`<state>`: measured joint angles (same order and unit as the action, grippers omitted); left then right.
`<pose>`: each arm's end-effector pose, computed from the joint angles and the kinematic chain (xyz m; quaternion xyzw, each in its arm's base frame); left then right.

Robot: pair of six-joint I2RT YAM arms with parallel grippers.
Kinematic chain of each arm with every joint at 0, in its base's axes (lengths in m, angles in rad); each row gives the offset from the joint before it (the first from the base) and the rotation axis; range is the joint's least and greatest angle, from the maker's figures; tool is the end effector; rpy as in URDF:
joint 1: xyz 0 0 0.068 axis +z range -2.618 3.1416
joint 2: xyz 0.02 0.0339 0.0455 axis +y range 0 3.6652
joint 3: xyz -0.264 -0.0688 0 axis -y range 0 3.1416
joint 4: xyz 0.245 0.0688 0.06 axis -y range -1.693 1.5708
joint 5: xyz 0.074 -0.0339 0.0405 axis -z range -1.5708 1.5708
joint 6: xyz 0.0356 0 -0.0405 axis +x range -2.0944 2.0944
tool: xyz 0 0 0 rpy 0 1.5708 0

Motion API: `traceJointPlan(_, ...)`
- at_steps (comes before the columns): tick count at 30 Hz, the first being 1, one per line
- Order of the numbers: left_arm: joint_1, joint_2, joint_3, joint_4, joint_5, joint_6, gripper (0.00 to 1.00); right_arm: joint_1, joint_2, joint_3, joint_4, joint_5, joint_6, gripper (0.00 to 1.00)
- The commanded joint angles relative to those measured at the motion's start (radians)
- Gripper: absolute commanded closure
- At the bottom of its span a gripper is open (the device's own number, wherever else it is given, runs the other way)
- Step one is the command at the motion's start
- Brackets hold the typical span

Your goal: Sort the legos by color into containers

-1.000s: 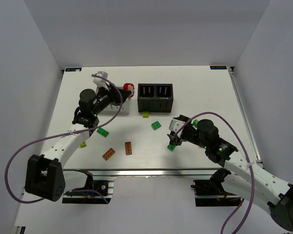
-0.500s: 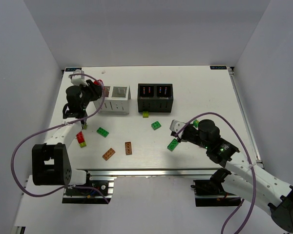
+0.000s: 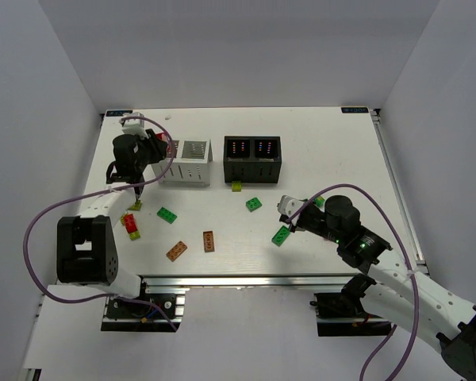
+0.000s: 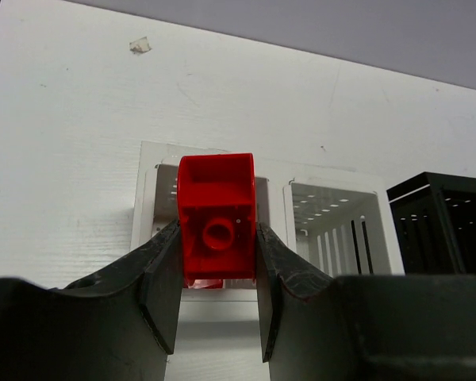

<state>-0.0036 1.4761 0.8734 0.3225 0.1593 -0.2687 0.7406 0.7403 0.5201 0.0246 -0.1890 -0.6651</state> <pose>0.3358 -0.0069 0.2567 -0.0578 0.7957 -0.1444 0.5854 0.1314 0.1292 0.2754 -0.5430 0.5483 0.0967 0.6286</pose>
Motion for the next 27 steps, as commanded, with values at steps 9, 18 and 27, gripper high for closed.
traceJointPlan(9,0.002,0.036,0.056,-0.022,-0.004,0.017,0.69,-0.003,-0.016,0.034,0.023,0.002,-0.005,0.84)
traceJointPlan(18,0.002,0.030,0.056,-0.022,0.011,-0.012,0.40,-0.009,-0.024,0.034,0.024,0.002,-0.004,0.69)
traceJointPlan(27,0.002,-0.068,0.026,0.001,-0.004,-0.050,0.35,-0.021,-0.033,0.035,0.031,-0.001,0.004,0.48)
